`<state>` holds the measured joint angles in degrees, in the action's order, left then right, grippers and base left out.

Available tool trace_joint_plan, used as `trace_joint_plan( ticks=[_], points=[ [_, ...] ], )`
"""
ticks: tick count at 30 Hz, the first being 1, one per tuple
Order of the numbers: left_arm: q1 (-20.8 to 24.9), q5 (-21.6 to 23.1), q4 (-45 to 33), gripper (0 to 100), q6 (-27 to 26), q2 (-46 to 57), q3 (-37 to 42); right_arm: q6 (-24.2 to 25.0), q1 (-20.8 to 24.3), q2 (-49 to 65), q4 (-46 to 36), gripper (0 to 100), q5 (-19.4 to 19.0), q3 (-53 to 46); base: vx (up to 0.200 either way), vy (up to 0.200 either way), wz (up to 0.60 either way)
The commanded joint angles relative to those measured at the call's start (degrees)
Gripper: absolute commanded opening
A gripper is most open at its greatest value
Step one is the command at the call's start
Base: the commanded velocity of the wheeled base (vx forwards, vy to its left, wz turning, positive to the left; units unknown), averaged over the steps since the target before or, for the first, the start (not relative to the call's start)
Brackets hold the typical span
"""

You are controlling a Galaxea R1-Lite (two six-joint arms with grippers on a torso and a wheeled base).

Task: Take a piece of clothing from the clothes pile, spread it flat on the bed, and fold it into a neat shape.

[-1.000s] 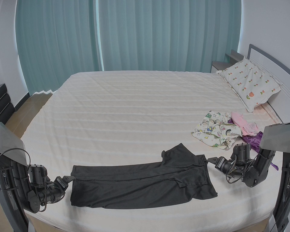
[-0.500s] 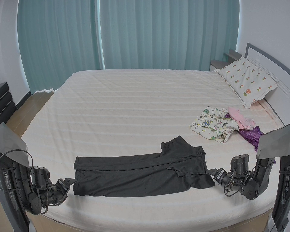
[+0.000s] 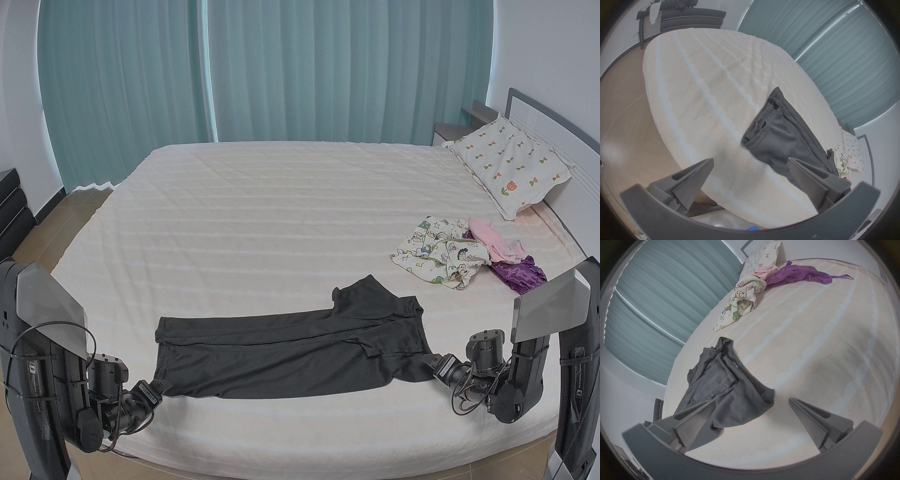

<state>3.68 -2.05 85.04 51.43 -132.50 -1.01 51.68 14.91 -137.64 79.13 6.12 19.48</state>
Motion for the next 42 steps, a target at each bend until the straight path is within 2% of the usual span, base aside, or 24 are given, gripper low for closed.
trace_joint_plan(
  ticks=[1, 5, 9, 15, 18, 26, 27, 39, 40, 42],
  points=[
    [1.4, -0.5, 0.9, 100, 0.0, -2.2, 0.8, 0.2, 0.4, -2.3, 0.2, 100, -0.1, 0.4, 0.000, 0.000, 0.00],
    [1.9, -0.8, 5.0, 100, -0.1, -3.8, 0.4, 0.5, 0.6, -3.3, 2.9, 100, -0.1, 0.3, 0.000, 0.000, 0.00],
    [1.6, -4.0, 5.0, 100, 0.1, -5.2, -3.7, 0.4, 0.6, -4.3, 5.3, 100, -0.1, -0.2, 0.000, 0.000, 0.00],
    [2.3, -5.3, 5.0, 100, -0.4, -7.3, -5.5, 0.4, 0.6, -4.2, 5.3, 100, -0.1, -0.2, 0.000, 0.000, 0.00],
    [2.4, -6.9, 5.0, 100, 0.1, -7.8, -8.9, 0.4, 0.6, -4.2, 5.4, 100, -0.1, -0.1, 0.000, 0.000, 0.00],
    [2.4, -8.1, 5.0, 100, 0.1, -9.3, -10.5, 0.4, 0.6, -4.3, 5.5, 100, 0.0, 0.2, 0.000, 0.000, 0.00],
    [2.4, -8.5, 5.0, 0, 0.1, -9.3, -10.6, 0.4, 0.6, -4.3, 5.5, 100, 0.0, 0.2, 0.000, 0.000, 0.00],
    [2.2, -8.9, 5.0, 0, 0.6, -9.1, -10.9, 0.4, 0.3, -6.1, 7.1, 100, 0.2, 2.2, 0.000, 0.000, 0.00],
    [2.2, -8.8, 5.0, 0, 0.8, -9.1, -10.9, 0.4, 0.2, -6.1, 7.0, 0, 0.2, 2.5, 0.000, 0.000, 0.00],
    [2.2, -8.8, 5.0, 0, 0.9, -9.1, -10.9, 0.4, 0.2, -6.1, 7.0, 0, 0.3, 2.6, 0.000, 0.000, 0.00]
  ],
)
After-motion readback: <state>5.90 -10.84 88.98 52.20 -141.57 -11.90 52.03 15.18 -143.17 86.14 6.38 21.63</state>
